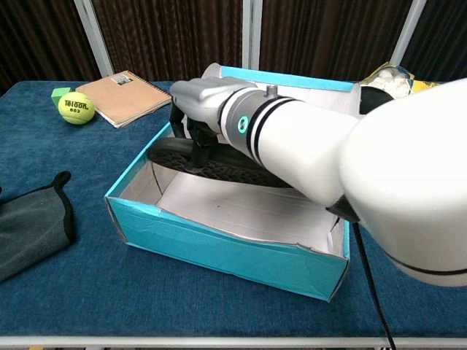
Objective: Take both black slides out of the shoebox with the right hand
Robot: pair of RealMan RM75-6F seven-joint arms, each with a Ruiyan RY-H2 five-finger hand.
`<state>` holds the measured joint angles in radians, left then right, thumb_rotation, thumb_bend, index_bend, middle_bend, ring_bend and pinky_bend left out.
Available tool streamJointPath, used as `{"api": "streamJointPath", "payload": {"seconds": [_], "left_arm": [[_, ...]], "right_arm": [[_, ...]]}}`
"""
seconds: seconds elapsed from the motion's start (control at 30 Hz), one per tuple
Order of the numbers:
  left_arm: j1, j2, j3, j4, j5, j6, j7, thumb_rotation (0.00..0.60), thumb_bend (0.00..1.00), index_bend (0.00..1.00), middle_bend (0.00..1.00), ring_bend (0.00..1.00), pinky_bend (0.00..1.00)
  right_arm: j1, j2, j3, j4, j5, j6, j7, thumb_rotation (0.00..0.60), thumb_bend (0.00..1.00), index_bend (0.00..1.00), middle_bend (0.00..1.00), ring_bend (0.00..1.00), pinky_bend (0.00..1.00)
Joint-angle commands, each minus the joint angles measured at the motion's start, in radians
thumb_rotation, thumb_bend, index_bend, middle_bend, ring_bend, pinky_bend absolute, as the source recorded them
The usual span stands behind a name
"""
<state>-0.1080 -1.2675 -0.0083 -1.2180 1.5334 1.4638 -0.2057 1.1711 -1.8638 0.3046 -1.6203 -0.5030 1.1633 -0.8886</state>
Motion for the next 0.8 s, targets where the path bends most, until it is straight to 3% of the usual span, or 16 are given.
{"api": "streamJointPath", "payload": {"seconds": [0.03,0.37,0.6,0.8], "left_arm": [[-0.002,0.0,0.001,-0.006,0.003,-0.001,0.007,0.6,0.0,0.16,0.19,0.1,0.32],[-0.009,0.006,0.0,-0.038,0.008,-0.003,0.043,0.6,0.0,0.16,0.19,0.1,0.32],[-0.014,0.009,-0.002,-0.058,0.011,-0.002,0.061,0.6,0.0,0.16,0.19,0.1,0.32],[-0.016,0.012,-0.004,-0.067,0.013,-0.001,0.072,0.6,0.0,0.16,0.19,0.1,0.32]], "right_arm": [[-0.047,0.046,-0.004,-0.055,-0.077,0.011,0.079,0.6,0.35,0.82,0.7,0.59,0.76],[-0.159,0.102,-0.008,-0.099,-0.383,0.039,0.358,0.6,0.36,0.82,0.7,0.59,0.76],[-0.215,0.139,0.023,-0.132,-0.598,0.093,0.544,0.6,0.36,0.82,0.7,0.59,0.76],[-0.242,0.182,0.058,-0.12,-0.777,0.173,0.624,0.6,0.36,0.82,0.7,0.59,0.76]]}}
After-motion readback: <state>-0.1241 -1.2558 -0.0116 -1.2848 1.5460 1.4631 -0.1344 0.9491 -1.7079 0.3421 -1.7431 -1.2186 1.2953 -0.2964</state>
